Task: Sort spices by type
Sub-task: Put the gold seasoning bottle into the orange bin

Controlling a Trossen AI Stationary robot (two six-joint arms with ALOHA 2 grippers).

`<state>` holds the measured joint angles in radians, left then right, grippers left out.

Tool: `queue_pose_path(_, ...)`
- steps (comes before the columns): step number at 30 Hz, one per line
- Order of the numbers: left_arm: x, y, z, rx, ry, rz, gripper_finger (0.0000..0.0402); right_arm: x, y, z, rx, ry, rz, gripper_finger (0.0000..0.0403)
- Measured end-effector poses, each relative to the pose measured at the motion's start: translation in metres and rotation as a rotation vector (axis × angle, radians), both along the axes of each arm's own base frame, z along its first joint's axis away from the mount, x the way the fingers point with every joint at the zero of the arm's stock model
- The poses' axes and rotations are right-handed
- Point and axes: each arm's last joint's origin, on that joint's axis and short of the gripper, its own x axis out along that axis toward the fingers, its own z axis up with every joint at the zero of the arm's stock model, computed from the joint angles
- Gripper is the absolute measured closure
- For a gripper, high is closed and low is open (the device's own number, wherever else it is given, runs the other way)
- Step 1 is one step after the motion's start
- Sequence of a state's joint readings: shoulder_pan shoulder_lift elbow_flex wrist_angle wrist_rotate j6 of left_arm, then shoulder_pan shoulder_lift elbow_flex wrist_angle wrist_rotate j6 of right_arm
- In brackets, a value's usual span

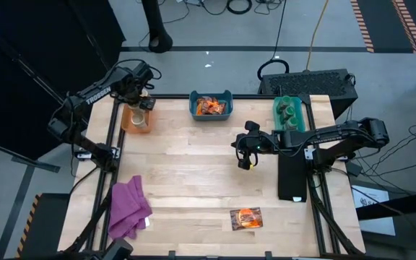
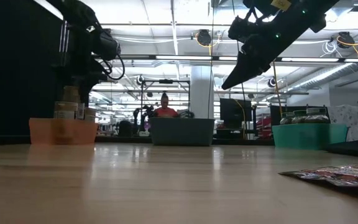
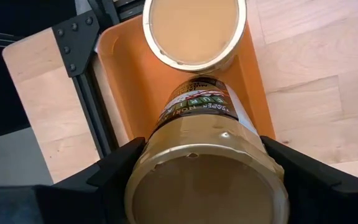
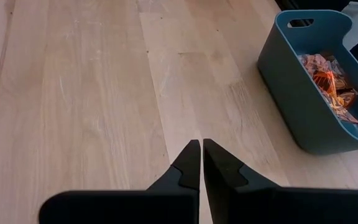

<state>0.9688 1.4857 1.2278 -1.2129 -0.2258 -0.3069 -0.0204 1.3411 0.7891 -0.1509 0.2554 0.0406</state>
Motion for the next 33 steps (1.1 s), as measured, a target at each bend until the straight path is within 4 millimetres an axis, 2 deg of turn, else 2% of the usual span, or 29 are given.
queue_pose_path(9, 0.001, 0.000, 0.000, -0.005, -0.012, -0.002, 0.0118, -0.001, 0.000, -0.001, 0.004, 0.008, -0.003, 0.0403)
queue_pose_path(20, -0.002, -0.003, -0.031, -0.036, -0.021, -0.025, 0.0118, -0.001, 0.000, -0.001, 0.006, 0.008, -0.005, 0.0403)
queue_pose_path(33, -0.006, -0.002, -0.038, -0.037, -0.016, -0.037, 0.0118, -0.001, 0.000, -0.001, 0.005, 0.008, -0.004, 0.0403)
